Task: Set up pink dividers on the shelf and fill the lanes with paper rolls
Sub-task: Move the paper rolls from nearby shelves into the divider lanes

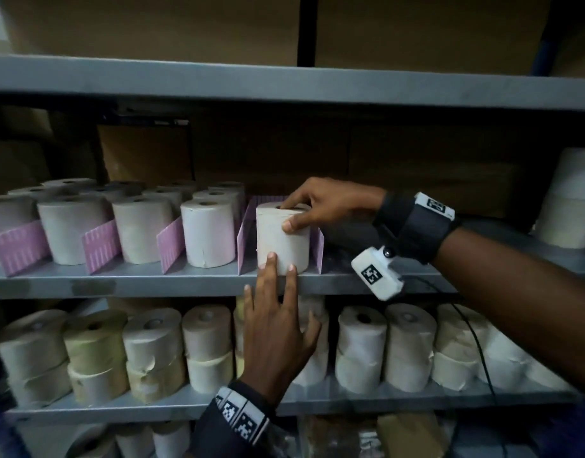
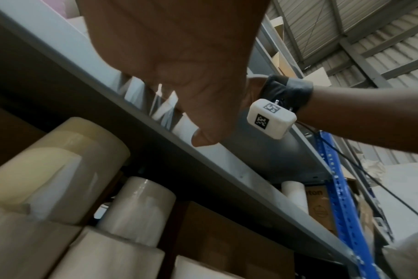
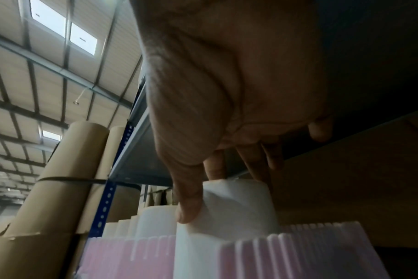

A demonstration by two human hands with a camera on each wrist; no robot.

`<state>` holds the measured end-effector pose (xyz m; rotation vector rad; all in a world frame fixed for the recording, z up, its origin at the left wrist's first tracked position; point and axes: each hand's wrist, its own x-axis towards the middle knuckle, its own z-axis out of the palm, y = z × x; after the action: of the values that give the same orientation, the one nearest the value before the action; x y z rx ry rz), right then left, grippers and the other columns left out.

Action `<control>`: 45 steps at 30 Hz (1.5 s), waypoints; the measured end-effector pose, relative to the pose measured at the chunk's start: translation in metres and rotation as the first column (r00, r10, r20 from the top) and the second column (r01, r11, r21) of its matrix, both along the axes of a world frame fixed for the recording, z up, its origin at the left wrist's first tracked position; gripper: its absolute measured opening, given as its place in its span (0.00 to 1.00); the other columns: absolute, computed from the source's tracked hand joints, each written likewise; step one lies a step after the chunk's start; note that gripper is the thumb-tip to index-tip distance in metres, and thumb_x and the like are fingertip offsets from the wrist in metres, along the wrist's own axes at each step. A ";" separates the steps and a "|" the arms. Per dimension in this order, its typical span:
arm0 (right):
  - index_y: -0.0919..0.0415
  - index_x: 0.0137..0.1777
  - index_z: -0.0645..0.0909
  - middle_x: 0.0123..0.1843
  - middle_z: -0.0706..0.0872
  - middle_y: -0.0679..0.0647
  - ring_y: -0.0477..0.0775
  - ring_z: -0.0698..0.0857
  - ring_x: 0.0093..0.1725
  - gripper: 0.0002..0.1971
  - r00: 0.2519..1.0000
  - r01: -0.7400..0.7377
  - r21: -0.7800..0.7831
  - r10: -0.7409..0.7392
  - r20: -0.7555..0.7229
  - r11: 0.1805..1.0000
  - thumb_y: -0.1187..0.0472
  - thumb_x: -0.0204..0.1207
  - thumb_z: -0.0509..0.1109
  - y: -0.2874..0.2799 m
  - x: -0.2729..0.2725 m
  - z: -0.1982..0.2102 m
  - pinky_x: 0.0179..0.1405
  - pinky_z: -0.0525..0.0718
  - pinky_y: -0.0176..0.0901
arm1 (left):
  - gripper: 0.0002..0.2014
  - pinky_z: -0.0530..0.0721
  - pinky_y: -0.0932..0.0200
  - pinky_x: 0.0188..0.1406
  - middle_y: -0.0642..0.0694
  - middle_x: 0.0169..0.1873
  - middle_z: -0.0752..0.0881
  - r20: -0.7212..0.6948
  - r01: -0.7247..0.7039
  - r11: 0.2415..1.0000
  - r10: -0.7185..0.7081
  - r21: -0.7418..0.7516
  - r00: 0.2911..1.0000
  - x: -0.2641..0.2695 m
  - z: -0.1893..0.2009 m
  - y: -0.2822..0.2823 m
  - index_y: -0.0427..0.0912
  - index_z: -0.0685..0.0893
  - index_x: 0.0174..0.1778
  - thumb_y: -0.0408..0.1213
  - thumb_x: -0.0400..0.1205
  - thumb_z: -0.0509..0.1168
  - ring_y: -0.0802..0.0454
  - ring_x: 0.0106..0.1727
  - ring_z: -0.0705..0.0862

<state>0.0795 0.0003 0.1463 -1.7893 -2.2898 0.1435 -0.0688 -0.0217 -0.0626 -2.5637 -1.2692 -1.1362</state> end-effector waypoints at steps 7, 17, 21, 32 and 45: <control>0.54 0.74 0.78 0.69 0.83 0.50 0.53 0.83 0.63 0.27 0.974 0.080 -0.086 -0.060 0.220 0.993 0.42 0.78 0.69 0.047 0.012 0.009 0.68 0.79 0.54 | 0.32 0.67 0.27 0.84 0.34 0.76 0.81 -0.031 -0.072 0.996 0.074 0.061 0.997 0.003 0.003 0.019 0.37 0.81 0.79 0.52 0.81 0.62 0.34 0.81 0.76; 0.66 0.65 0.84 0.63 0.88 0.61 0.62 0.85 0.63 0.19 0.997 0.063 -0.104 -0.057 0.059 0.993 0.56 0.79 0.73 0.108 0.032 0.004 0.67 0.80 0.58 | 0.28 0.74 0.33 0.82 0.33 0.73 0.83 0.093 -0.063 0.986 0.049 0.157 0.994 0.009 -0.014 0.025 0.32 0.83 0.75 0.44 0.81 0.70 0.32 0.78 0.79; 0.65 0.70 0.81 0.67 0.85 0.60 0.61 0.83 0.67 0.22 0.994 0.104 -0.140 -0.106 -0.007 0.985 0.55 0.79 0.73 0.128 0.037 0.001 0.72 0.77 0.57 | 0.28 0.77 0.35 0.80 0.32 0.73 0.84 0.115 -0.068 0.984 0.049 0.166 0.992 0.011 -0.016 0.025 0.32 0.84 0.75 0.45 0.82 0.66 0.31 0.77 0.79; 0.61 0.83 0.64 0.83 0.67 0.57 0.59 0.66 0.82 0.32 0.965 0.132 -0.216 -0.176 -0.197 0.967 0.62 0.81 0.71 0.160 0.048 -0.007 0.82 0.64 0.55 | 0.28 0.81 0.32 0.75 0.31 0.72 0.84 0.116 -0.075 0.983 0.056 0.165 0.992 0.012 -0.016 0.023 0.30 0.84 0.74 0.46 0.83 0.63 0.29 0.77 0.81; 0.60 0.82 0.67 0.82 0.70 0.58 0.61 0.69 0.80 0.32 0.974 0.187 -0.152 -0.204 -0.103 0.971 0.54 0.81 0.71 0.166 0.049 -0.005 0.81 0.66 0.54 | 0.30 0.79 0.36 0.78 0.29 0.72 0.82 0.055 -0.024 0.990 0.016 0.139 0.998 0.007 -0.013 0.026 0.29 0.82 0.76 0.45 0.81 0.69 0.28 0.77 0.79</control>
<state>0.1288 0.1658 0.1410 -2.0065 -2.0543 0.3747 -0.0621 0.0046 -0.0751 -2.4303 -1.1773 -1.2504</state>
